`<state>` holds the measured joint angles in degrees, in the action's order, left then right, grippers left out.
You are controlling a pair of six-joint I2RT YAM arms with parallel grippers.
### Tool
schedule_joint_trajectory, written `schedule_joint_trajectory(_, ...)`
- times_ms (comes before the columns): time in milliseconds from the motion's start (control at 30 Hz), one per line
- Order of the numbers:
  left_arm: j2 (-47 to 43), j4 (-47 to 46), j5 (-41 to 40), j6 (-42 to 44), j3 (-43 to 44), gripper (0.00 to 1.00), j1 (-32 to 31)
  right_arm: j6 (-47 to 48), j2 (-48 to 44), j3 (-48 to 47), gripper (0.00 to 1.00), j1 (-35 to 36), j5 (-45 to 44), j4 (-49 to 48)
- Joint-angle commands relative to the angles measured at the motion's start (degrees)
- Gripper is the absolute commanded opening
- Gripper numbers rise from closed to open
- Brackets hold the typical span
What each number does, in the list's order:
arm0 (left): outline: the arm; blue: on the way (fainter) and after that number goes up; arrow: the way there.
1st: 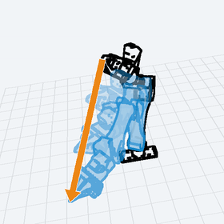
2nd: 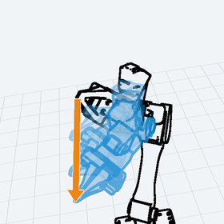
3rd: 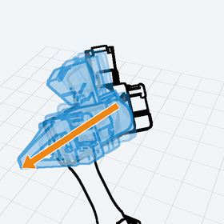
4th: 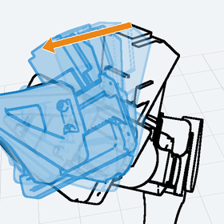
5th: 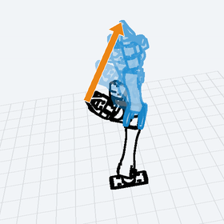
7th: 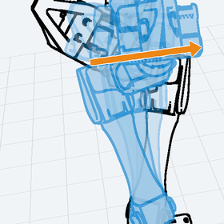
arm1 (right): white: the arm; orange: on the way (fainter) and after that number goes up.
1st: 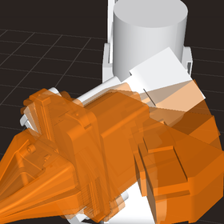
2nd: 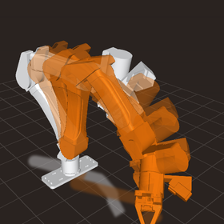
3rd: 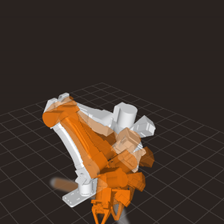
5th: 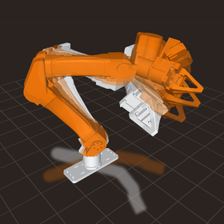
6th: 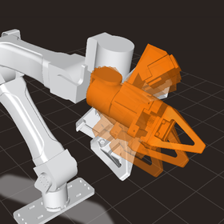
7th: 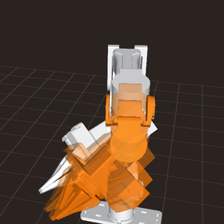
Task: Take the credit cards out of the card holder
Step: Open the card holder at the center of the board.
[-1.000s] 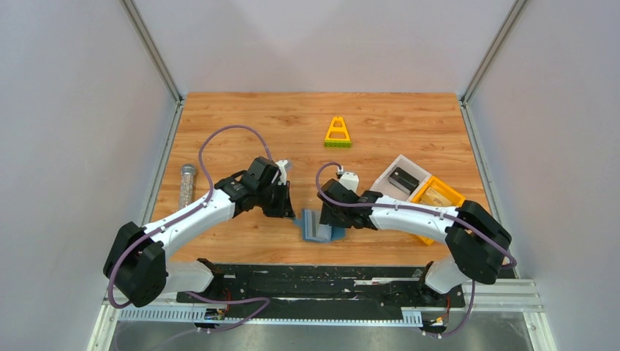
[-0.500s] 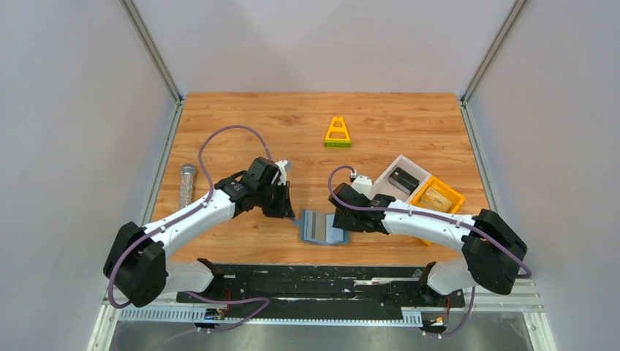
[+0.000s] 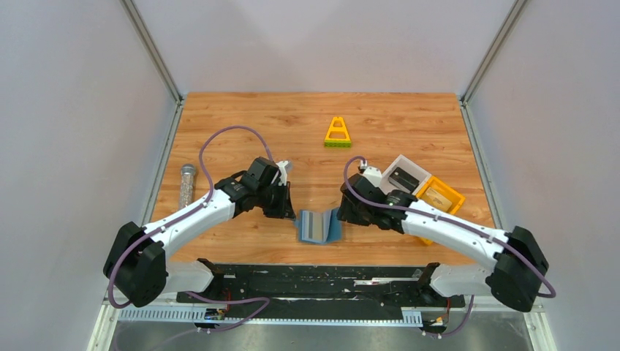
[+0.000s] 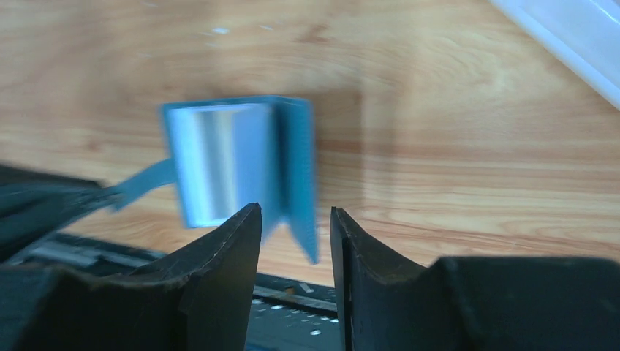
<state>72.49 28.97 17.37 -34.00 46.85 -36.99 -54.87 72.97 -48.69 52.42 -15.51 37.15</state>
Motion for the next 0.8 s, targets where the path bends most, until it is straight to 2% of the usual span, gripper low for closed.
schedule_joint_trajectory(0,-0.80,-1.58,1.57,0.17,0.34,0.00,-0.19,2.67,-6.32,-3.55,0.41,0.19,4.85,-7.11)
schedule_joint_trajectory(133,-0.81,-1.89,2.13,-0.16,0.35,0.00,-0.23,2.89,-4.94,-3.09,0.41,0.14,9.21,-13.91)
schedule_joint_trajectory(433,-1.74,-2.02,2.29,-0.61,0.19,0.00,-0.19,2.92,7.41,-6.06,0.37,1.96,17.11,-22.50)
schedule_joint_trajectory(767,-2.35,-2.13,2.50,-0.79,0.02,0.00,-0.25,1.69,16.71,-8.61,0.43,3.15,9.52,-17.21)
